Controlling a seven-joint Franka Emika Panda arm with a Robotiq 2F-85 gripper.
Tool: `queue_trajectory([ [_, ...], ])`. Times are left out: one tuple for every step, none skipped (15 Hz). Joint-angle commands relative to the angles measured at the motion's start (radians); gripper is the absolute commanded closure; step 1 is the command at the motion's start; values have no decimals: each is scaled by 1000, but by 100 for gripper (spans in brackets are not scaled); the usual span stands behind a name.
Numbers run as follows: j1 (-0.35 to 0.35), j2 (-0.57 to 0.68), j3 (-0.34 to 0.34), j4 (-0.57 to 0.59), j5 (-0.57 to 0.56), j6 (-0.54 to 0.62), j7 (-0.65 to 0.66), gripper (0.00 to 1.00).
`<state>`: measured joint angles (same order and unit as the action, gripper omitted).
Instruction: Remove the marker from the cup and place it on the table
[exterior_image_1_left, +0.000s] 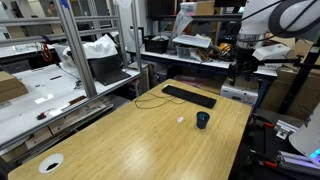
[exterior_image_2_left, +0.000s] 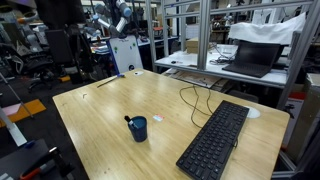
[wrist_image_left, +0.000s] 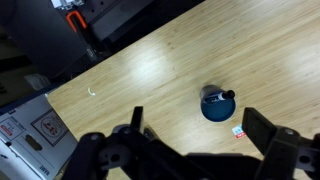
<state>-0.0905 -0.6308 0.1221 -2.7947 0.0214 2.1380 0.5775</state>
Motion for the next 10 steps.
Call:
queue_trajectory([
  [-6, 11, 6, 3, 4, -2, -2, 0],
  [-5, 12, 6, 3, 4, -2, -1, 0],
  [-5, 10, 6, 3, 4, -2, -2, 0],
  [-6, 7, 6, 3, 4, -2, -2, 0],
  [-6, 6, 6, 3, 4, -2, -2, 0],
  [-6, 6, 6, 3, 4, -3, -2, 0],
  [3, 29, -15, 8, 40, 11, -12, 0],
  [-2, 62, -24, 16, 69, 27, 4, 0],
  [-8, 83, -30, 19, 94, 44, 19, 0],
  [-9, 114, -50, 23, 130, 67, 15, 0],
])
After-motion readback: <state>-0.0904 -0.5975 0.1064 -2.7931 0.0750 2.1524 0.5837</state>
